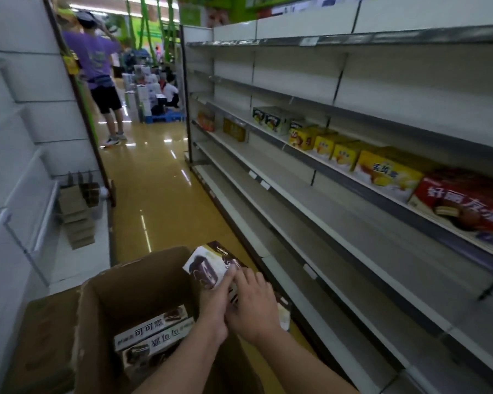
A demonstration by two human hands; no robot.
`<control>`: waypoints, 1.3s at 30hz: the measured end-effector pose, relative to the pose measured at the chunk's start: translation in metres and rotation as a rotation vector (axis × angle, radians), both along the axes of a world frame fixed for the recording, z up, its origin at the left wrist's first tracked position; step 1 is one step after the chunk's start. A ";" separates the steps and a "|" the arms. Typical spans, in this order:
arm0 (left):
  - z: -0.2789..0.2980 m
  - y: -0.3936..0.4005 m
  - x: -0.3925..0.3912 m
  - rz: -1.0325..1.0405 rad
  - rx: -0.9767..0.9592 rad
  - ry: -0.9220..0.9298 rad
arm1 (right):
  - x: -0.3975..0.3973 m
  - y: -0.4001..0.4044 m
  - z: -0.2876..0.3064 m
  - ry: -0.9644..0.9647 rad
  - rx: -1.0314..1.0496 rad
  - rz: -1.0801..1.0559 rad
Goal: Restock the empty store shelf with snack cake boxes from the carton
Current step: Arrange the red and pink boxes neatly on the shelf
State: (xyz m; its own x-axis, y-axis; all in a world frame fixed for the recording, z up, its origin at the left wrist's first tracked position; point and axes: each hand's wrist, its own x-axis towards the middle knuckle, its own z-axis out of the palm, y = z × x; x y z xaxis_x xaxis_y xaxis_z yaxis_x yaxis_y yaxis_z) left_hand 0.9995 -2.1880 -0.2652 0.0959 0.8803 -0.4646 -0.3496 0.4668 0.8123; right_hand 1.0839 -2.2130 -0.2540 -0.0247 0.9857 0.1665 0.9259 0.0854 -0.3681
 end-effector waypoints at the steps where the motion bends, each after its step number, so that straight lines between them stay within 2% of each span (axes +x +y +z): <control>1: -0.004 -0.001 -0.005 -0.012 -0.007 -0.019 | 0.007 -0.006 0.004 0.088 -0.026 0.016; 3: -0.011 0.000 -0.013 -0.090 -0.018 -0.016 | 0.022 -0.011 0.006 0.272 -0.042 -0.055; 6: -0.005 -0.002 -0.006 -0.281 -0.042 0.000 | 0.052 -0.017 0.001 0.543 -0.074 -0.383; 9: 0.004 -0.008 0.015 -0.443 -0.042 0.019 | 0.085 -0.037 -0.004 1.164 -0.380 -0.436; 11: 0.011 -0.017 0.037 -0.548 -0.001 0.044 | 0.104 -0.060 -0.001 1.332 -0.411 -0.443; 17: 0.019 -0.055 0.112 -0.734 0.313 0.337 | 0.144 -0.126 -0.001 1.514 -0.174 -0.621; 20: 0.030 -0.067 0.143 -0.921 0.443 0.452 | 0.180 -0.163 0.009 1.360 -0.015 -0.762; 22: 0.038 -0.076 0.160 -1.103 0.500 0.509 | 0.213 -0.194 0.017 1.289 0.008 -0.779; 26: 0.056 -0.111 0.195 -1.342 0.488 0.417 | 0.265 -0.257 0.029 1.239 -0.080 -0.776; 28: 0.061 -0.129 0.216 -1.395 0.561 0.423 | 0.279 -0.282 0.034 1.296 -0.060 -0.794; 31: 0.061 -0.168 0.262 -1.304 0.770 0.608 | 0.307 -0.337 0.031 1.410 0.116 -0.900; 33: 0.058 -0.191 0.287 -1.101 0.961 0.839 | 0.323 -0.373 0.029 1.486 0.242 -0.978; 34: 0.059 -0.205 0.297 -0.994 0.998 0.882 | 0.334 -0.393 0.026 1.521 0.323 -1.036; 35: 0.058 -0.222 0.311 -0.924 0.958 0.839 | 0.347 -0.420 0.023 1.554 0.416 -1.092; 36: 0.056 -0.228 0.317 -0.897 0.827 0.735 | 0.356 -0.436 0.021 1.601 0.498 -1.119; 39: 0.048 -0.267 0.351 -1.103 0.390 0.337 | 0.383 -0.489 0.020 1.711 0.704 -1.128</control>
